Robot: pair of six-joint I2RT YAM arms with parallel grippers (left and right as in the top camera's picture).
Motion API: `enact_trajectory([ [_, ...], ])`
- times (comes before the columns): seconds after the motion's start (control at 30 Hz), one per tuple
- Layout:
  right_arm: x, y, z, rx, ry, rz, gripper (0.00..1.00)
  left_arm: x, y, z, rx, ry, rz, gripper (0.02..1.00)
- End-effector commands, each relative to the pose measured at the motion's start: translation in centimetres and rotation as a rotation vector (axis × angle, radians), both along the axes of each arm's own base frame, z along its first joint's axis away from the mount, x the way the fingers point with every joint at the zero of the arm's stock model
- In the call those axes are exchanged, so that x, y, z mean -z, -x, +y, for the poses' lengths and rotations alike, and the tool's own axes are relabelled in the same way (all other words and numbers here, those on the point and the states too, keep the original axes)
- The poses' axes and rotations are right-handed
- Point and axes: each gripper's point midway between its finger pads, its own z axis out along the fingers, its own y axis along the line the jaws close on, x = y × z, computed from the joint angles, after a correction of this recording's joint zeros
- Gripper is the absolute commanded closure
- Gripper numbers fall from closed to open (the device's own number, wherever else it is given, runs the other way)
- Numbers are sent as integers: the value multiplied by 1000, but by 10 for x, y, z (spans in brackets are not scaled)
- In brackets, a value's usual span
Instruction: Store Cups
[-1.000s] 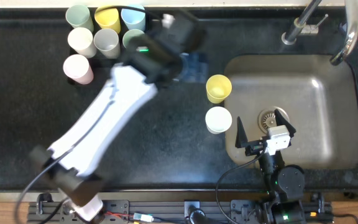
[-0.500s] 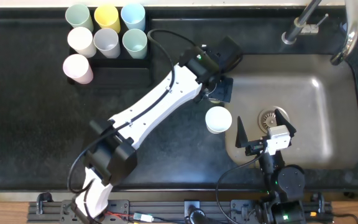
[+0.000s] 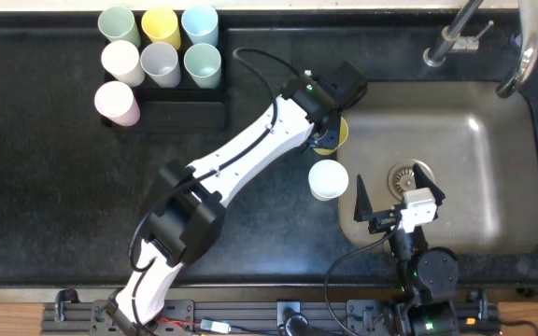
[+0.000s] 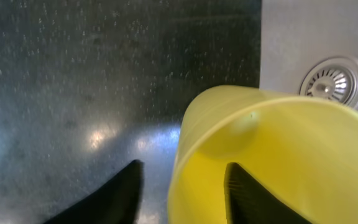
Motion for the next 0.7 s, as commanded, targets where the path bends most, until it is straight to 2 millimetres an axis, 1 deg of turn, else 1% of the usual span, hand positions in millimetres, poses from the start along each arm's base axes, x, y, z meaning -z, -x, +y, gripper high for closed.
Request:
enact_trajectory([
  [0.03, 3, 0, 0, -3, -1, 0, 5, -6, -10, -1, -15, 5, -36, 785],
  [0.07, 3, 0, 0, -3, -1, 0, 5, -6, -10, -1, -12, 4, -37, 908],
  [0.1, 3, 0, 0, -3, -1, 0, 3, -8, -11, 0, -10, 3, -41, 976],
  [0.17, 3, 0, 0, -3, -1, 0, 3, -22, -12, 1, -13, -2, -87, 985],
  [0.2, 3, 0, 0, -3, -1, 0, 3, -49, -15, 4, -24, -11, -173, 982],
  [0.23, 3, 0, 0, -3, -1, 0, 3, -64, -17, 7, -31, -16, -219, 982],
  [0.33, 3, 0, 0, -3, -1, 0, 5, -125, -21, 27, -78, -9, -373, 982],
  [0.4, 3, 0, 0, -3, -1, 0, 5, -168, -25, 53, -161, 15, -463, 982],
  [0.43, 3, 0, 0, -3, -1, 0, 3, -185, -27, 67, -212, 28, -497, 982],
  [0.5, 3, 0, 0, -3, -1, 0, 5, -222, -29, 109, -374, 77, -565, 982],
  [0.53, 3, 0, 0, -3, -1, 0, 5, -232, -29, 125, -428, 101, -579, 980],
  [0.57, 3, 0, 0, -3, -1, 0, 3, -244, -30, 146, -492, 131, -590, 982],
  [0.6, 3, 0, 0, -3, -1, 0, 5, -249, -30, 163, -535, 148, -592, 980],
  [0.67, 3, 0, 0, -3, -1, 0, 3, -253, -31, 202, -669, 195, -577, 982],
  [0.7, 3, 0, 0, -3, -1, 0, 3, -250, -31, 218, -744, 225, -556, 982],
])
